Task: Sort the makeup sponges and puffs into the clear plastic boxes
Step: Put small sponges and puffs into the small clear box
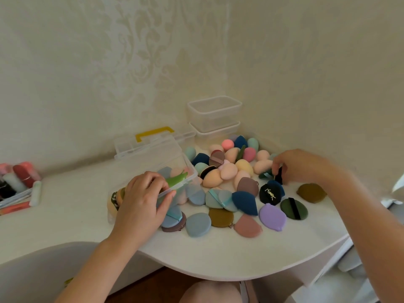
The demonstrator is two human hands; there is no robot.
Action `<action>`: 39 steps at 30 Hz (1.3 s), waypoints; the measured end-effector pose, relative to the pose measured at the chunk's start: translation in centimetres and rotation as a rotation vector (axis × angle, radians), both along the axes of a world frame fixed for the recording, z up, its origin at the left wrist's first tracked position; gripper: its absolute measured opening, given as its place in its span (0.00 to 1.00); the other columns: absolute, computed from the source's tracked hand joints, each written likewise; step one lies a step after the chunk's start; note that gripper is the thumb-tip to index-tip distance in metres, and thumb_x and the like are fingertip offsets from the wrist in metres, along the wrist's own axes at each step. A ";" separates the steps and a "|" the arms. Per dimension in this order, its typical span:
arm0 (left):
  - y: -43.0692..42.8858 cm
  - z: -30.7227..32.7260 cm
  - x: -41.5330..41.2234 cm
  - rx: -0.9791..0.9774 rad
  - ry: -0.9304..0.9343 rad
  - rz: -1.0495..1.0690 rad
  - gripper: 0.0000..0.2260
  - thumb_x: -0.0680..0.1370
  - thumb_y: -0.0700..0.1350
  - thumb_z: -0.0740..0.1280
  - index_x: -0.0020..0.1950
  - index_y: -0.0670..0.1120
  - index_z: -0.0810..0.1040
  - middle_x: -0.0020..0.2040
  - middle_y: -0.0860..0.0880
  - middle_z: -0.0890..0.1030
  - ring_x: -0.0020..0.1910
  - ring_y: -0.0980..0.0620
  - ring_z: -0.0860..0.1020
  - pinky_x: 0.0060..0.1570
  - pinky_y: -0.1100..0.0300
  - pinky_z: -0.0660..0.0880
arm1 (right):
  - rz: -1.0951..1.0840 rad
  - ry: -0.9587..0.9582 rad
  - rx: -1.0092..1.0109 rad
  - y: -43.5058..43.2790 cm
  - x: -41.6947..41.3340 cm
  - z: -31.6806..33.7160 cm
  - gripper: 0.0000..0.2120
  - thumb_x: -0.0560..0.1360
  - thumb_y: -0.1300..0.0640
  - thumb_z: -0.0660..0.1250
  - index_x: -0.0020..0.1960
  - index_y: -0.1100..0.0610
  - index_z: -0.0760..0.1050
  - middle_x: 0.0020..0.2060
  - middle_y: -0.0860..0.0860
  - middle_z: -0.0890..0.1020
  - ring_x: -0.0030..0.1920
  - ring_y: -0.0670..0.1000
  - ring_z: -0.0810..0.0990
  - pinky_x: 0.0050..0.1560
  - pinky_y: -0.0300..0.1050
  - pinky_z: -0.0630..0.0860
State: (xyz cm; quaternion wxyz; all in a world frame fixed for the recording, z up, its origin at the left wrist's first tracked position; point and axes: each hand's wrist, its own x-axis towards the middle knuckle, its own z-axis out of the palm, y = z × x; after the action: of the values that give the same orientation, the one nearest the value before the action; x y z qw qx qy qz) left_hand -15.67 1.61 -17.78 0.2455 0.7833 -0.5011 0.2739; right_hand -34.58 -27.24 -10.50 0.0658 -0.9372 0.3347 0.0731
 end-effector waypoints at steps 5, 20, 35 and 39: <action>0.0 0.1 -0.3 0.000 0.014 0.010 0.15 0.76 0.55 0.59 0.43 0.45 0.76 0.45 0.49 0.74 0.44 0.50 0.74 0.41 0.57 0.73 | 0.132 0.056 0.020 1.4 -0.4 -1.2 0.15 0.69 0.58 0.73 0.51 0.46 0.73 0.44 0.47 0.76 0.45 0.49 0.75 0.36 0.36 0.68; 0.8 1.3 -0.6 0.168 0.122 0.003 0.21 0.75 0.62 0.56 0.60 0.53 0.77 0.52 0.50 0.71 0.48 0.50 0.73 0.51 0.53 0.71 | 0.151 -0.317 0.078 3.3 1.9 0.3 0.18 0.68 0.56 0.75 0.43 0.49 0.65 0.48 0.52 0.77 0.42 0.52 0.73 0.39 0.44 0.70; 0.8 2.1 -0.8 0.387 0.187 0.107 0.24 0.72 0.65 0.58 0.62 0.57 0.76 0.56 0.49 0.75 0.53 0.44 0.73 0.55 0.49 0.70 | 0.321 -0.617 0.178 9.0 7.4 3.8 0.10 0.74 0.60 0.67 0.54 0.53 0.75 0.51 0.49 0.73 0.46 0.48 0.73 0.40 0.36 0.68; 1.0 2.6 -0.8 0.380 0.169 0.092 0.22 0.73 0.61 0.66 0.65 0.58 0.74 0.57 0.49 0.71 0.53 0.46 0.70 0.55 0.53 0.66 | 0.594 -0.461 0.175 12.3 10.2 3.3 0.09 0.74 0.60 0.67 0.54 0.53 0.77 0.48 0.48 0.72 0.42 0.44 0.72 0.40 0.32 0.67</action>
State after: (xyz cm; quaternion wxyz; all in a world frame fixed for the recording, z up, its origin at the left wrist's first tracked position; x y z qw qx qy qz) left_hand -16.45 2.61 -15.23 0.1218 0.8577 -0.4852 0.1188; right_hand -24.33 -14.94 -7.16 0.1951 -0.9760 0.0178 -0.0951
